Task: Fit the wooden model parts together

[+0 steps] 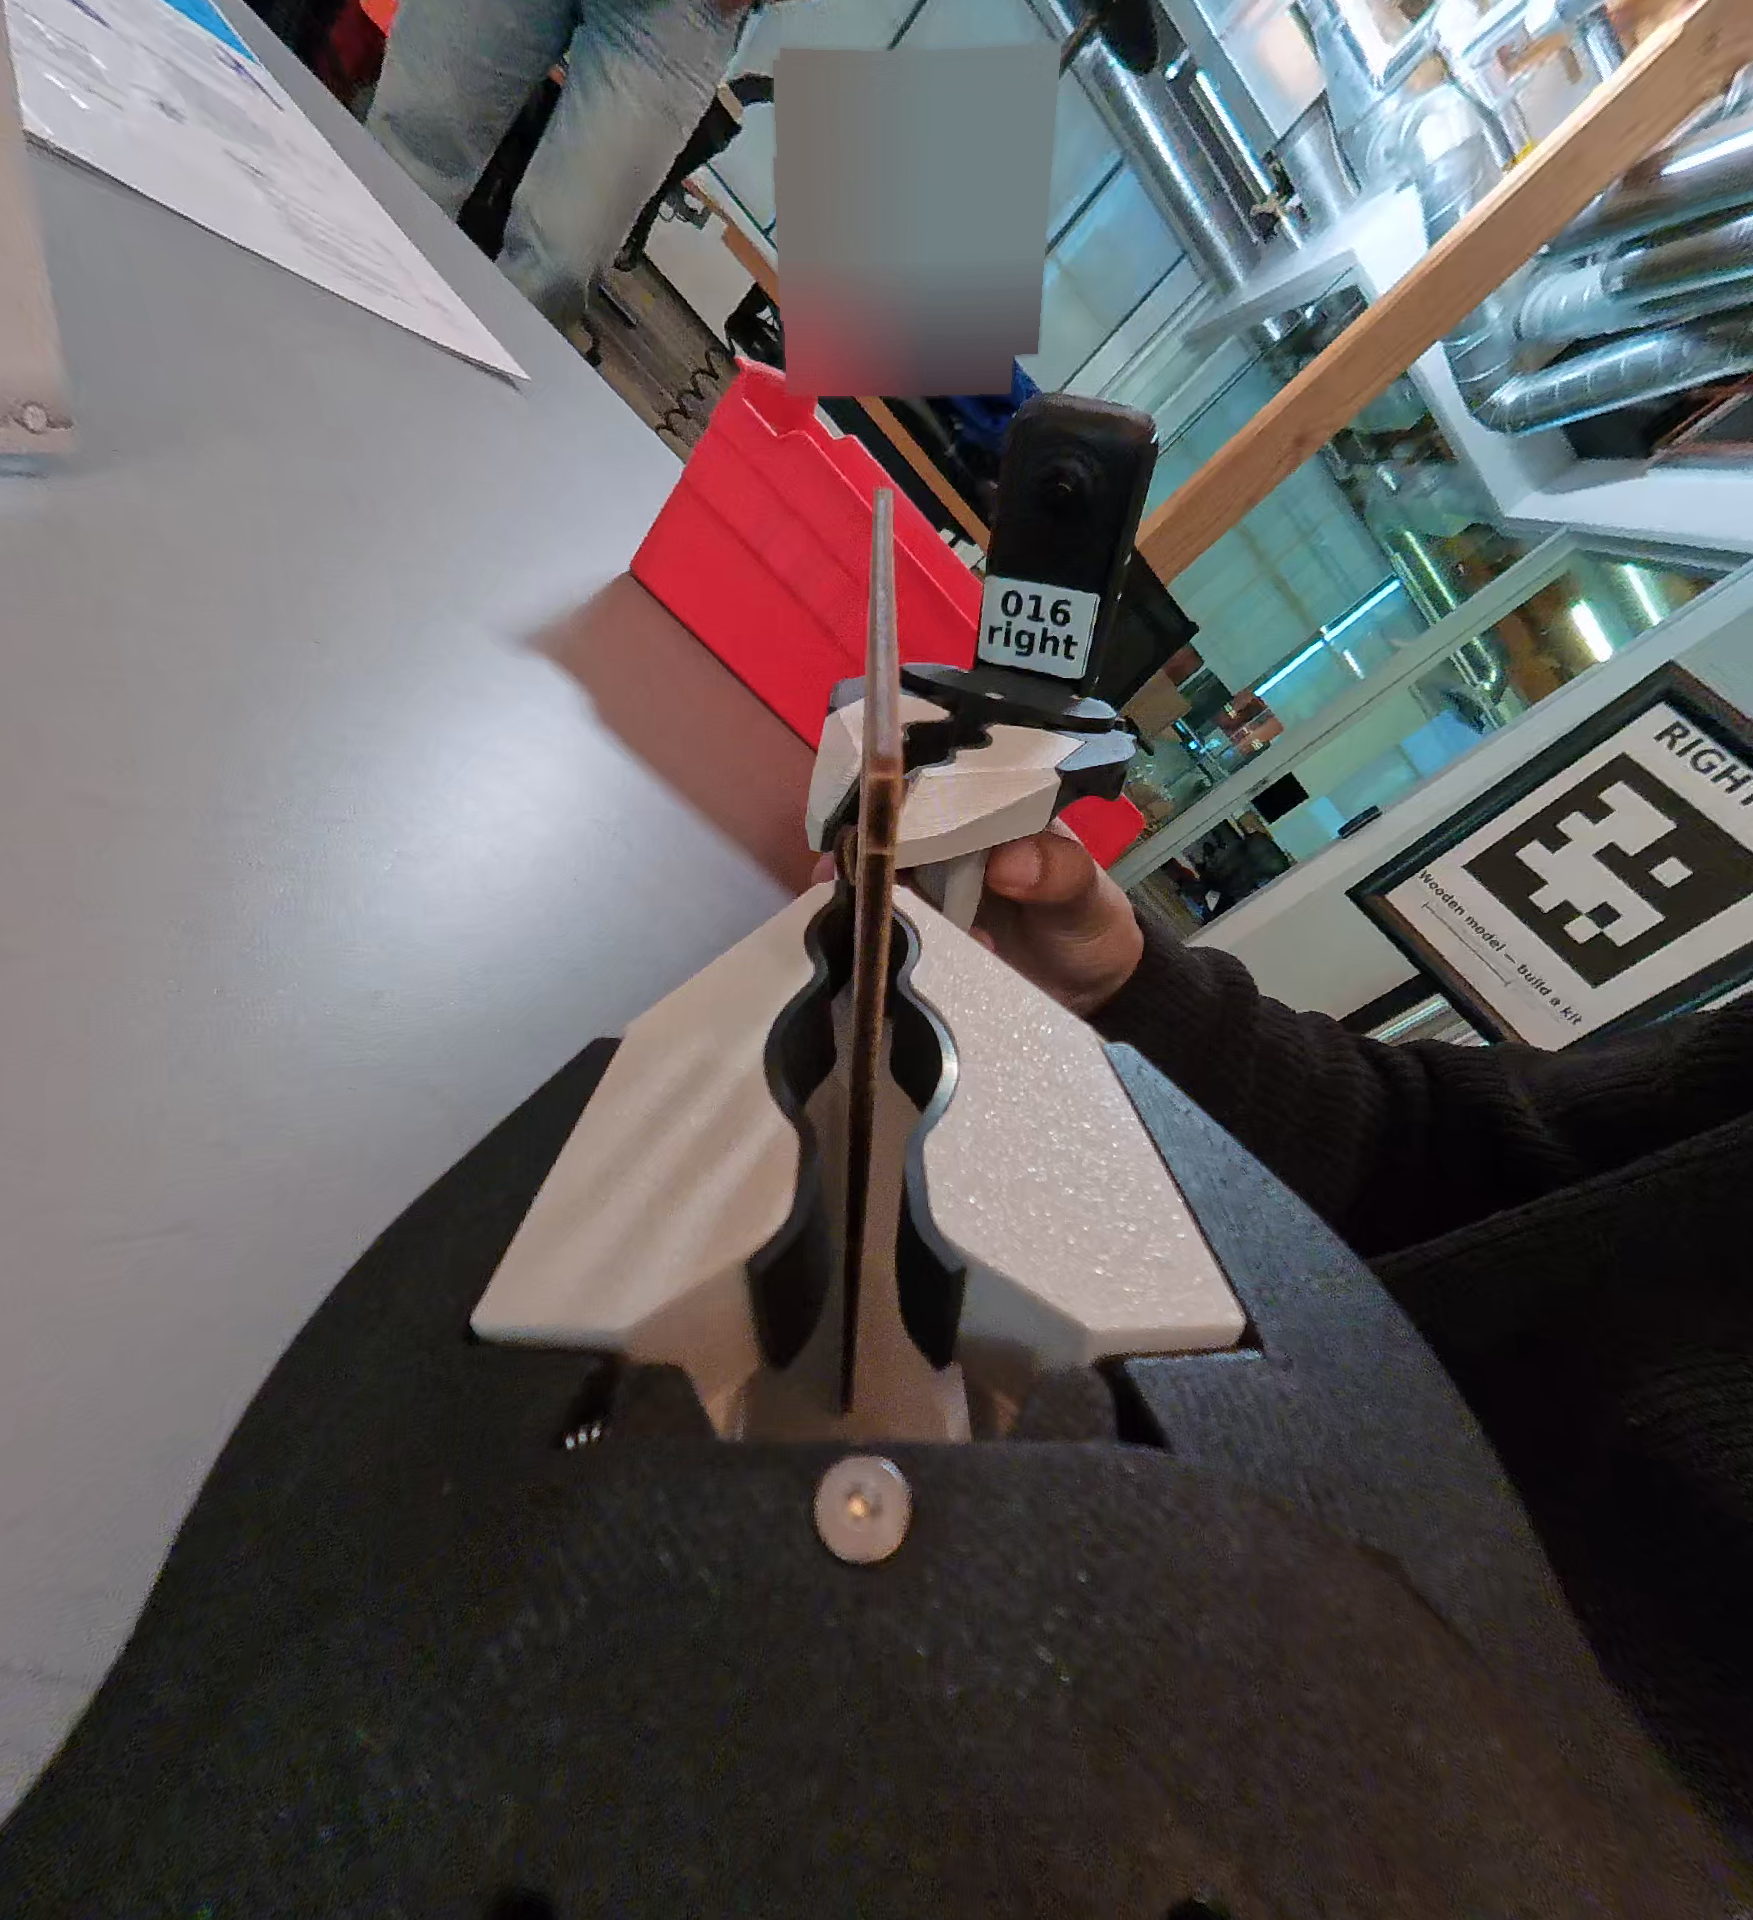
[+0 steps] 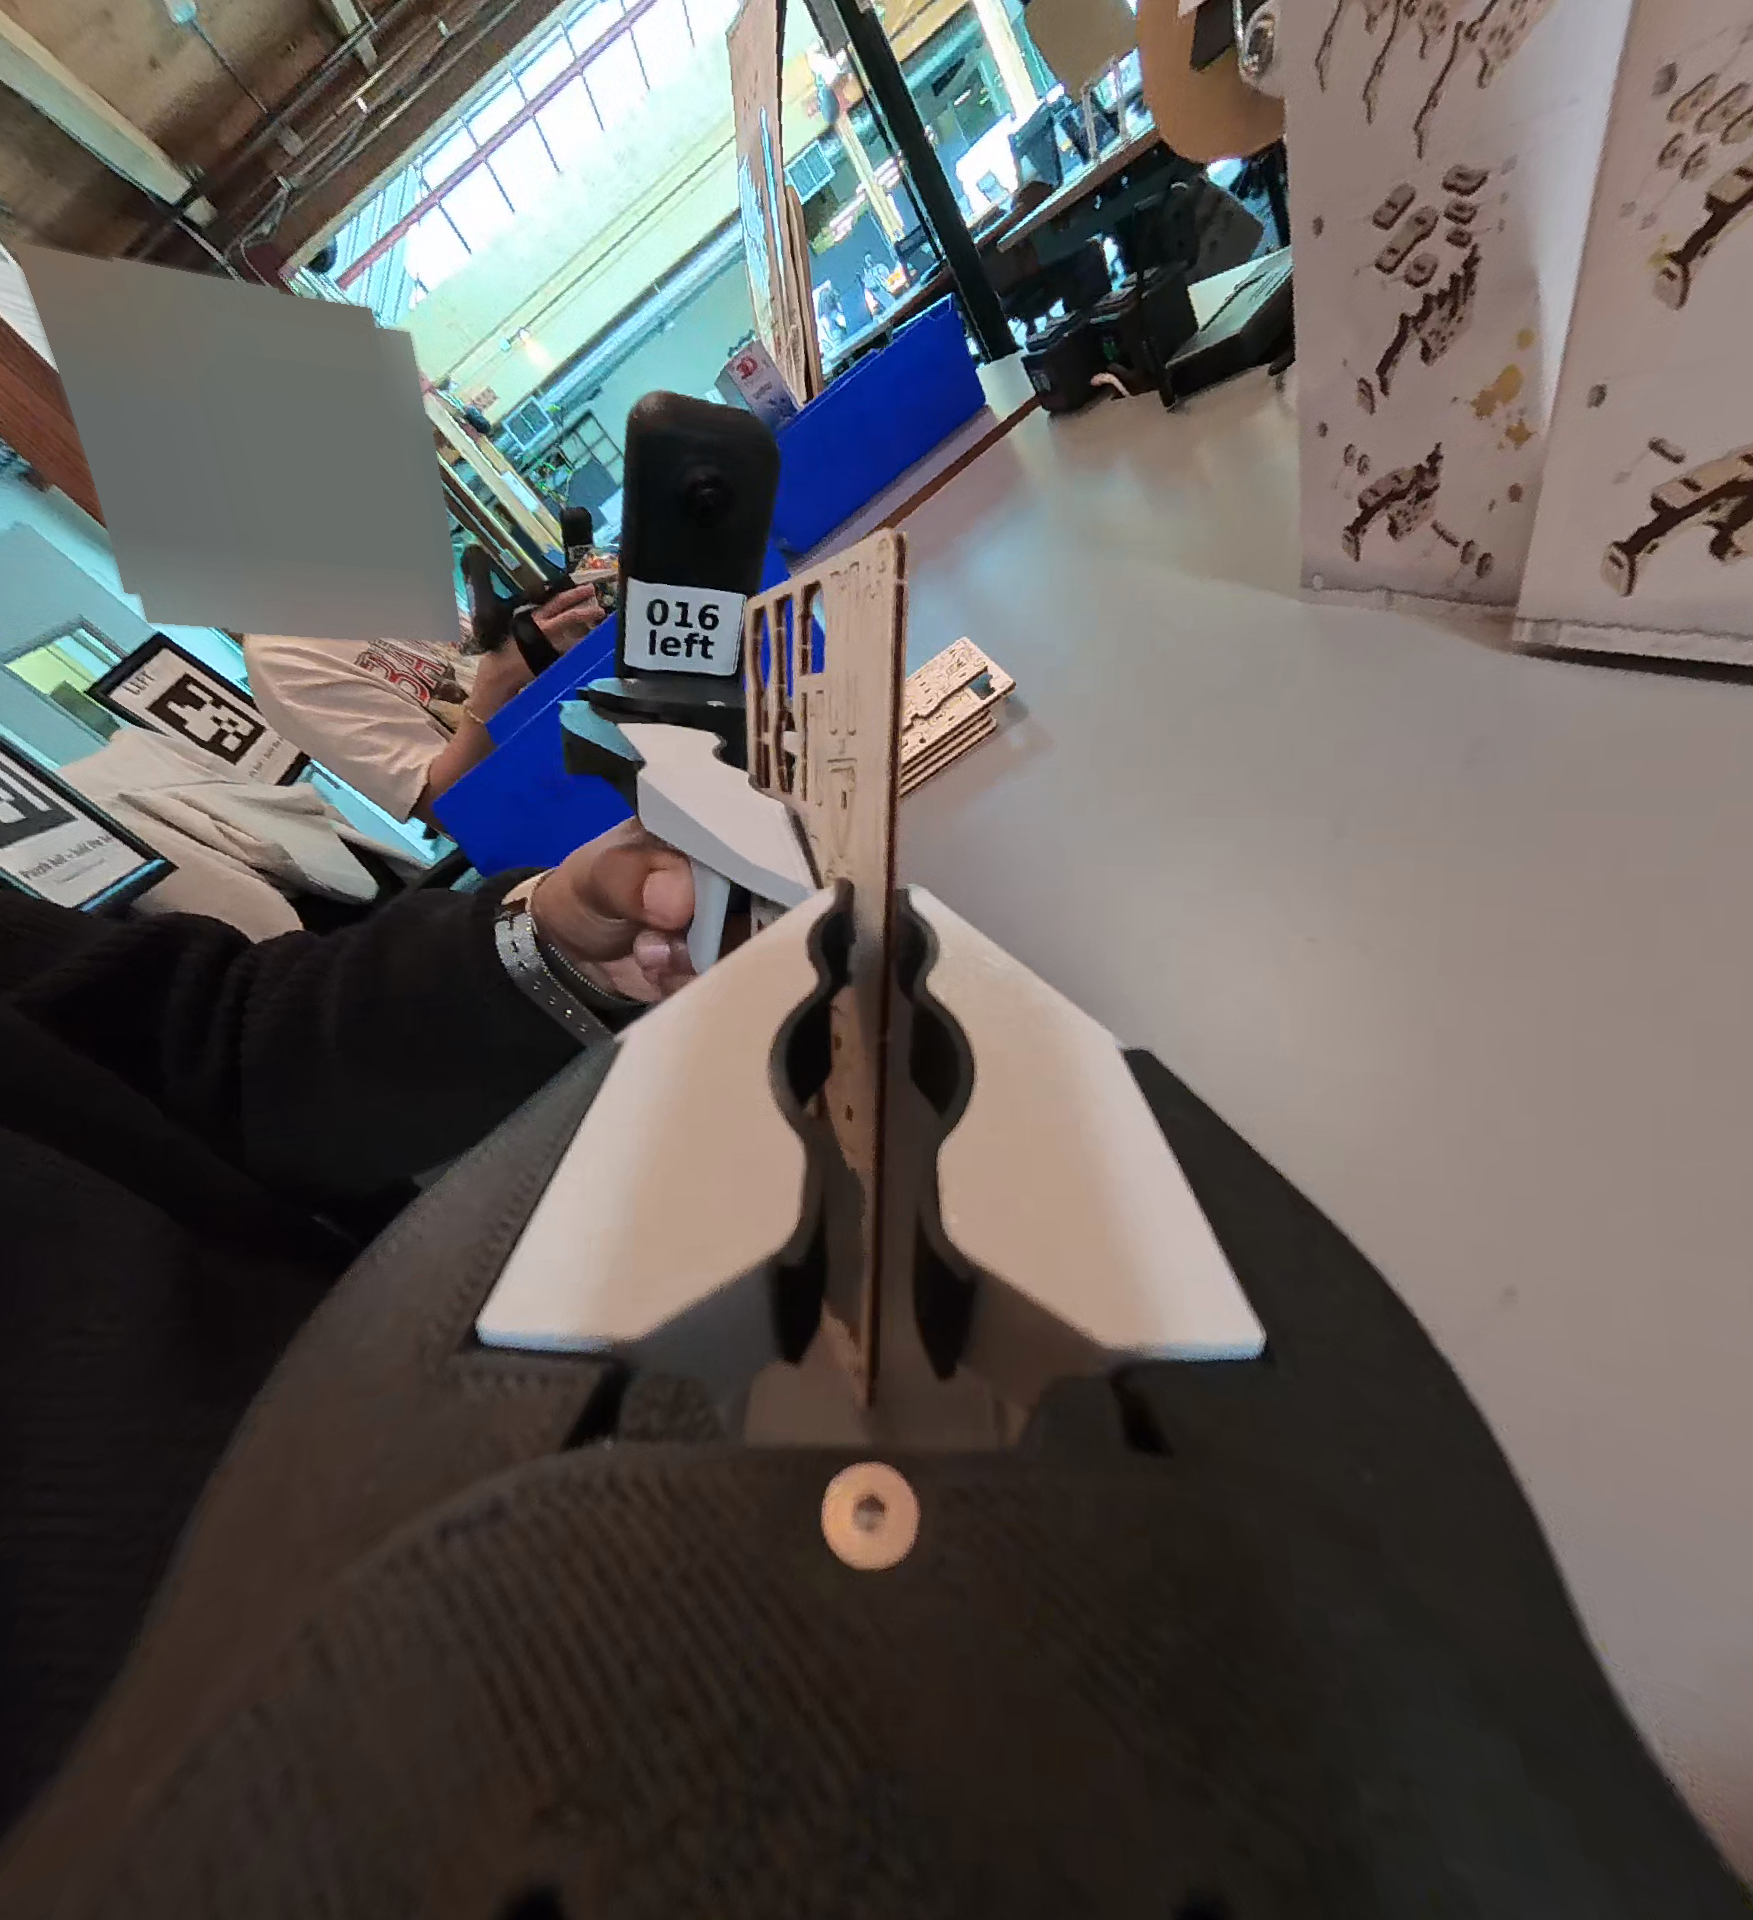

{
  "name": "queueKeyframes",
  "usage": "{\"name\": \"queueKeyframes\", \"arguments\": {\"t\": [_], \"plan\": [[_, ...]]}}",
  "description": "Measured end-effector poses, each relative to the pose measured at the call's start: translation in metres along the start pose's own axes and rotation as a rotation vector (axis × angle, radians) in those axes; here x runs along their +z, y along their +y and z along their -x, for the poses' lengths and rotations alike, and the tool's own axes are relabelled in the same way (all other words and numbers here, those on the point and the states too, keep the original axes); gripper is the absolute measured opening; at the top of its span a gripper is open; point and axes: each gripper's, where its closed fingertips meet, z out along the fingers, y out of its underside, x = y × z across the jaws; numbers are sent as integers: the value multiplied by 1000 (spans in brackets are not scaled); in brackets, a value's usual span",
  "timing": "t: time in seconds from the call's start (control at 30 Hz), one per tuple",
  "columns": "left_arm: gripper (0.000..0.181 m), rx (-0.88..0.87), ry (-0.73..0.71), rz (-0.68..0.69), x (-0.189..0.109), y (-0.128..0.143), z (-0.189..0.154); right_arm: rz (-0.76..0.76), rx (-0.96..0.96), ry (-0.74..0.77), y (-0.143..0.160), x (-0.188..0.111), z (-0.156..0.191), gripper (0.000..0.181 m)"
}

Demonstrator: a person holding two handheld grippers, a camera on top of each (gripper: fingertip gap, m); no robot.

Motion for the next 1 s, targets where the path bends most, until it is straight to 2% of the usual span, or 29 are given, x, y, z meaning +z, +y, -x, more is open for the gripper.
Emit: {"name": "queueKeyframes", "arguments": {"t": [0.1,0.23,0.3,0.5,0.57,0.63,0.73,0.9,1.0], "plan": [[0,10,-19,8,0,2,4,-22,49,-30,-2,-1,1,17],[0,-9,-15,-10,-3,-1,7,-118,101,-25,-16,-13,-7,10],[0,-25,-13,-20,-5,-3,9,-115,92,-15,-17,-17,-10,7],[0,-30,-46,-43,-18,-15,16,31,-69,138,0,-11,-21,11],[0,-89,-89,-37,-29,-19,26,65,-105,176,4,-10,-23,12],[0,-196,-102,57,-36,-8,35,111,-141,220,9,-9,-28,12],[2,-240,-183,147,-41,7,50,209,-211,304,21,-7,-37,14],[12,-179,-302,222,-39,19,62,451,-353,479,53,-7,-61,22],[24,-122,-375,262,-40,22,69,492,-428,517,57,-1,-64,25]]}}
